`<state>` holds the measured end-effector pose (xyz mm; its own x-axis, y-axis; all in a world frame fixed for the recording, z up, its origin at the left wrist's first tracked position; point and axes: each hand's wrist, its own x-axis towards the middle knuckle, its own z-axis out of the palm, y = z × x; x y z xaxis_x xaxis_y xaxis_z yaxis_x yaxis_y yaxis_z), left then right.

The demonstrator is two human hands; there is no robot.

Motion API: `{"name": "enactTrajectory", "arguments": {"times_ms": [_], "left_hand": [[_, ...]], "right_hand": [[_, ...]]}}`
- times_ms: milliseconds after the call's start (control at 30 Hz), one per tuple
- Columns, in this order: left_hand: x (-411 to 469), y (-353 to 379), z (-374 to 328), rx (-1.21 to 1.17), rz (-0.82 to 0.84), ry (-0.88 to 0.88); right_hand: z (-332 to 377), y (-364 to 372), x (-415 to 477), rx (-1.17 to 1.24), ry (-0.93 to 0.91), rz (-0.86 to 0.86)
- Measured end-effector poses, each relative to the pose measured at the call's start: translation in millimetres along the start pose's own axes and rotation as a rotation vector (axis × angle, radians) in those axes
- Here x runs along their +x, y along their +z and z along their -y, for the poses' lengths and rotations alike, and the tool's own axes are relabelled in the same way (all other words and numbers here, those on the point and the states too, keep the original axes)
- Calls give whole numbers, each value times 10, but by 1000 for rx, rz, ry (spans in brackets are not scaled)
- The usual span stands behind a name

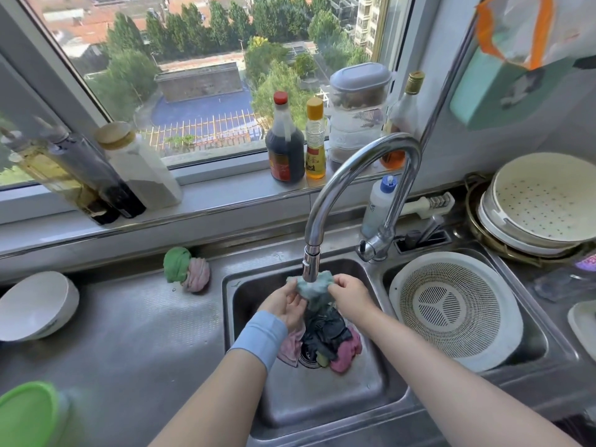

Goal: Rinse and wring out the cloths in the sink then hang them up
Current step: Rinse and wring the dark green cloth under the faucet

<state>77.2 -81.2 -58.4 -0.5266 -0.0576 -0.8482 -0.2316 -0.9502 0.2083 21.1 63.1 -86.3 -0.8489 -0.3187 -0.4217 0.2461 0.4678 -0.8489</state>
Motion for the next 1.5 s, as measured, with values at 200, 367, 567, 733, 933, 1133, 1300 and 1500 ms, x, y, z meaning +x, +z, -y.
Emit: {"name": "enactTrajectory", "arguments": {"times_ms": [200,367,567,733,933,1133,1300,1500], "left_hand": [[55,10,89,-42,-20,-26],[117,28,132,-104,10,-61],[70,138,238,282,-50,-57],[67,-3,235,1047,-302,416],[82,-186,203,1201,-167,523],[152,-273,195,1198,-97,671],[154,-272,228,1186,-97,639],[103,-256,204,1172,-311,513]], "right_hand": [[87,157,-115,270,50,120],[12,132,-263,281,172,163],[-41,184,-297,628,563,206],[125,288,-152,545,309,-34],[190,416,-131,226,25,63],[37,322,-104,133,153,-43],[-30,277,-112,401,533,296],[132,399,7,518,221,59]]}}
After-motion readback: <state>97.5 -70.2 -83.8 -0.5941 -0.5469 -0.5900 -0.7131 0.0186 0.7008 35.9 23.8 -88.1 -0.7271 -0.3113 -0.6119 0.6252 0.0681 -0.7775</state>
